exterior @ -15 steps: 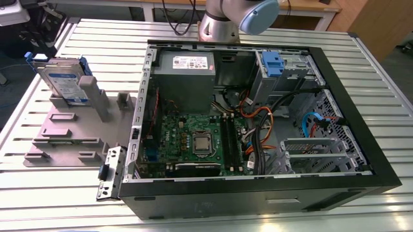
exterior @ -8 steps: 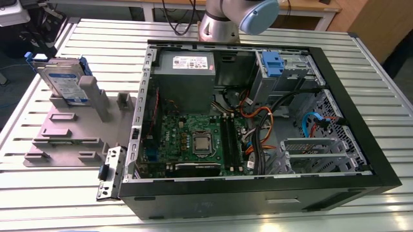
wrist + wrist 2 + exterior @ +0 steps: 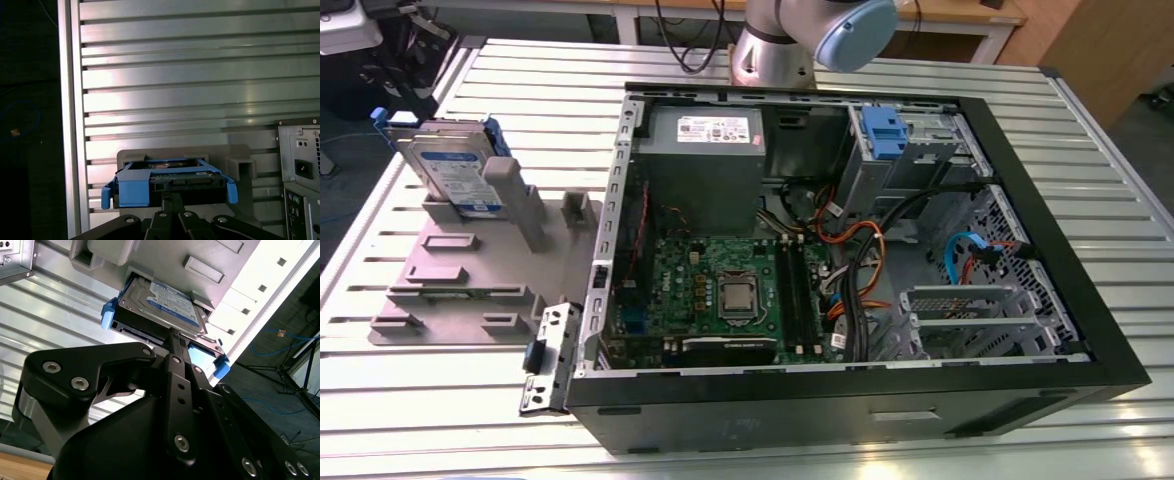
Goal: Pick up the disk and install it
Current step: 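Pick up the disk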
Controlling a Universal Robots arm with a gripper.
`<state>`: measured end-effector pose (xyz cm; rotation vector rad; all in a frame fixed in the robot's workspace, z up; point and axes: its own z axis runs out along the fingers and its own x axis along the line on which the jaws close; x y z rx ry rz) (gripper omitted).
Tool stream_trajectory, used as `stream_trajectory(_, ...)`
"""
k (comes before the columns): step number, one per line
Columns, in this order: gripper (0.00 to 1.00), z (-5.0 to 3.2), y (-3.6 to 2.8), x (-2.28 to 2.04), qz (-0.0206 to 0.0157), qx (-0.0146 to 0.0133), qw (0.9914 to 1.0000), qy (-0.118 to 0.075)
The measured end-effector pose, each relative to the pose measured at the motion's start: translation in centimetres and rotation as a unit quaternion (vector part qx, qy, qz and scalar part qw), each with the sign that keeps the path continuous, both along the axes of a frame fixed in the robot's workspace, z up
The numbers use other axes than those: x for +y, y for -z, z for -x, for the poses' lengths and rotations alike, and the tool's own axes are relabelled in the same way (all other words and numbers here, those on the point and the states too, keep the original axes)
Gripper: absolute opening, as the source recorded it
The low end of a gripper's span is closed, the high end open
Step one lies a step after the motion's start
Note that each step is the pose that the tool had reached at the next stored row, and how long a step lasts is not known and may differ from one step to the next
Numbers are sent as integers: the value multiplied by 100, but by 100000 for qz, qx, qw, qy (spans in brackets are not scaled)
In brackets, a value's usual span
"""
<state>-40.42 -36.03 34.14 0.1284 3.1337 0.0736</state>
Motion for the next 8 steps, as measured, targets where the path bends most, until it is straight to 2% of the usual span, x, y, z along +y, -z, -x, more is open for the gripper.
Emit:
stream_trajectory(4, 11, 0, 5, 0, 0, -16, 100000, -225)
stream_trajectory(8, 11, 0, 19, 0, 6, -10, 99939, -3482)
